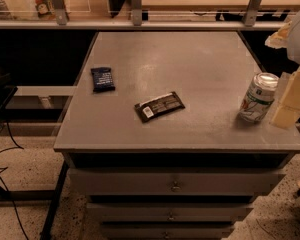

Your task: Move 7up can near rxbar chocolate

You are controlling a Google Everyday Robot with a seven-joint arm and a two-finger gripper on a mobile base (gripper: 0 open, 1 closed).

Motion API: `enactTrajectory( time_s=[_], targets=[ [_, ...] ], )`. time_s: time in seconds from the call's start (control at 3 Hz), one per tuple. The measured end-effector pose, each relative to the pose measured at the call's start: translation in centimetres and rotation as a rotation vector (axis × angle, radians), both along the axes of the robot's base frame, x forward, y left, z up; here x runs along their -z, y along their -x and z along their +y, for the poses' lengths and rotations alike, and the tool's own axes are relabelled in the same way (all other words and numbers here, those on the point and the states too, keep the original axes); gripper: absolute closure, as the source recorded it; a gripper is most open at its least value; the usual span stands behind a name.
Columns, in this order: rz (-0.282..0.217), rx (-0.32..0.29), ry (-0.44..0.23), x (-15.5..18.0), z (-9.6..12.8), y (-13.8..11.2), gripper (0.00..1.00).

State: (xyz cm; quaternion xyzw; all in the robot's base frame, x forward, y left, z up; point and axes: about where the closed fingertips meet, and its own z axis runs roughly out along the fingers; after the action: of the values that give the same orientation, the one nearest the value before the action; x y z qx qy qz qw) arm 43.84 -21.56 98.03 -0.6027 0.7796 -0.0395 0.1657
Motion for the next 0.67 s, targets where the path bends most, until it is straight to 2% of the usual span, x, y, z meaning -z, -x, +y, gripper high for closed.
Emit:
enactTrajectory(
  time_s=[0.33, 0.67],
  targets=[
    [0.000, 0.000, 0.000, 0.0, 0.0, 0.0, 0.00],
    [-0.015, 0.035, -0.003, 0.3, -1.4, -1.2, 0.00]
  ],
)
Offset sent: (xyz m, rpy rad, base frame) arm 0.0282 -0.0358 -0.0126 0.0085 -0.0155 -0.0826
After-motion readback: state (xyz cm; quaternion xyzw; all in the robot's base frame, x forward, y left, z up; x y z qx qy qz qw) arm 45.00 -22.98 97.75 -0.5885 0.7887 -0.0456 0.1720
